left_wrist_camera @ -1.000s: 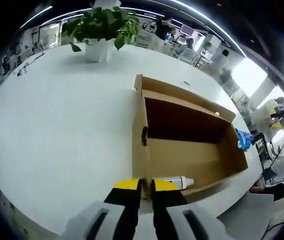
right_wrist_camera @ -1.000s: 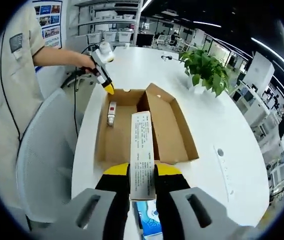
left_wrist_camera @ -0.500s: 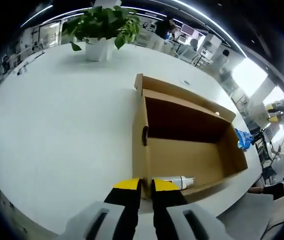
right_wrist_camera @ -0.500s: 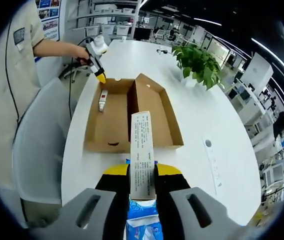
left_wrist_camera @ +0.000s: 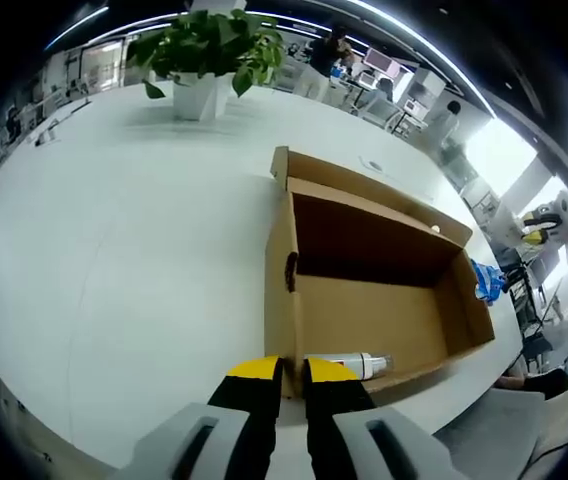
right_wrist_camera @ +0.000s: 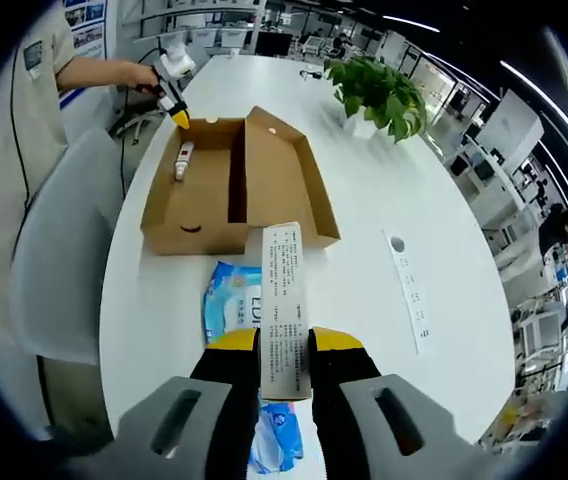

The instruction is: Operate the shoe box by opening the lid, removing the specified soft item, and placing it in the target area until the item is outside and the box remains undamaged.

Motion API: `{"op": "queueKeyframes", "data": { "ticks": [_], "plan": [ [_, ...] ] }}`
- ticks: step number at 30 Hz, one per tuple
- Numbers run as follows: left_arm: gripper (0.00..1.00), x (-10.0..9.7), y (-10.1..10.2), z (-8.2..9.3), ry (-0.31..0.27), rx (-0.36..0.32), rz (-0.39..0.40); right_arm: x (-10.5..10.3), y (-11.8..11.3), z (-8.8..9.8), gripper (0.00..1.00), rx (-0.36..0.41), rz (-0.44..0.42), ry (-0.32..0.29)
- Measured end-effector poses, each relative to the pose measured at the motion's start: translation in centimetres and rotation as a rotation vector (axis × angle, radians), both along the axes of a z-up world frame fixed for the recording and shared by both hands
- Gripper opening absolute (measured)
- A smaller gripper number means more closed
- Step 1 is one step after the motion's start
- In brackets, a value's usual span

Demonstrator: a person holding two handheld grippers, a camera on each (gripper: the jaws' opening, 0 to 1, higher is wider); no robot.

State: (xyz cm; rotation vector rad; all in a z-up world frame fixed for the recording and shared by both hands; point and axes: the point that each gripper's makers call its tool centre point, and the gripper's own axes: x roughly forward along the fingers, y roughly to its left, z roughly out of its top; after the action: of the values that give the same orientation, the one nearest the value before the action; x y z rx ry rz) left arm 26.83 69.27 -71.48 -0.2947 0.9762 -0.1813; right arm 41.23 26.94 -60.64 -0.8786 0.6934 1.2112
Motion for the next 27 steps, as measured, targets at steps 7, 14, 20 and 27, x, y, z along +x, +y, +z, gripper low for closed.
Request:
{"op": "queueKeyframes", "data": {
  "ticks": [7, 14, 20, 27],
  "plan": [
    [0.08, 0.2, 0.0, -0.1, 0.007, 0.003, -0.004, 1.4, -2.7, -2.2, 0.16, -0.066, -0.019, 0.016],
    [0.08, 0.3, 0.0, -0.1, 0.013, 0.005, -0.008, 2.5, -5.4, -4.8, 0.16, -0.126, -0.044, 0.039],
    [0.08, 0.4, 0.1, -0.1, 0.012, -0.002, 0.000, 3.1, -7.5, -7.2, 0.16, -0.189, -0.044, 0.053],
    [0.08, 0.5, 0.1, -0.1, 0.018, 0.002, -0.003, 3.7, -9.4, -9.1, 0.16, -0.237, -0.046, 0.071]
  ]
}}
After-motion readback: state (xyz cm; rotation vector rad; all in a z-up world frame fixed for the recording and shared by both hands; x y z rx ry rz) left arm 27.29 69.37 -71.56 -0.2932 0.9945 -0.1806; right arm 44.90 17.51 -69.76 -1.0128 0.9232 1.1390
